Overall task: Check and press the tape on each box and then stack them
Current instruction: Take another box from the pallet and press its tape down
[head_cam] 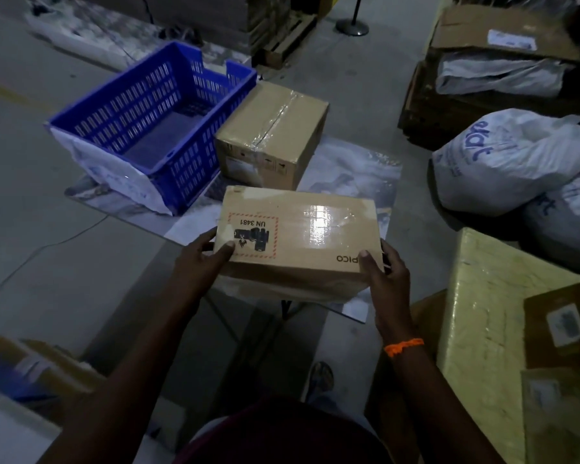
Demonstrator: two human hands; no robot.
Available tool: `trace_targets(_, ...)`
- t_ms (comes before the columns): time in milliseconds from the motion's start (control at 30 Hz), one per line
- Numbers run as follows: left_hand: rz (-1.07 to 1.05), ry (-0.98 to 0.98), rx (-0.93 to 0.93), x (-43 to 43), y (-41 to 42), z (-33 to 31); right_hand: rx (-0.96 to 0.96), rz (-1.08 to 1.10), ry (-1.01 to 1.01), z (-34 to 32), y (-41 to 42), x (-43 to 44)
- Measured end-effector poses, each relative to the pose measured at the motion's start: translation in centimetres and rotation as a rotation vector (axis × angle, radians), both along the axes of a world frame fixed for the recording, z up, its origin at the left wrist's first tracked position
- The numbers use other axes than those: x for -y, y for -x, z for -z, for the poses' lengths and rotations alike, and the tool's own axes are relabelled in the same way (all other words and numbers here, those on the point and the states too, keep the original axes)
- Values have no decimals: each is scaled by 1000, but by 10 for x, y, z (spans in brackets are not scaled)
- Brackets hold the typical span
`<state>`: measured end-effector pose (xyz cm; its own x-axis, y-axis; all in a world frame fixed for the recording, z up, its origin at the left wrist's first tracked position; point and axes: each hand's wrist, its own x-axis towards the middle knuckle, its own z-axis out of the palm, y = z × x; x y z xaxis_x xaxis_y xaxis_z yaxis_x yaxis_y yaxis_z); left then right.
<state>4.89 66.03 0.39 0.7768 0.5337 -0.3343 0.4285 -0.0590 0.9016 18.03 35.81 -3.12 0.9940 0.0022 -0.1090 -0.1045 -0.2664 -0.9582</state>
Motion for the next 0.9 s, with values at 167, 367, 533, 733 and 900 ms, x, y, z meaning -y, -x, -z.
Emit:
trace_targets(167,4,65,-48,-4,-11,8,-27,-16,-74,0,-9,14)
trace_targets(367,73,120,-25,-17,-67,-18,-216,-120,-117,-22,-61,-3)
trace_targets(533,71,149,51,-2,-91,-27,-138,-173,-49,-40,-80,-15)
trace_targets(733,4,165,295,31,-88,-15,10,38,-160,-37,-73,32)
trace_targets(900,-66,202,236,63,-62,17,-77,147,-185,-5,-34,62)
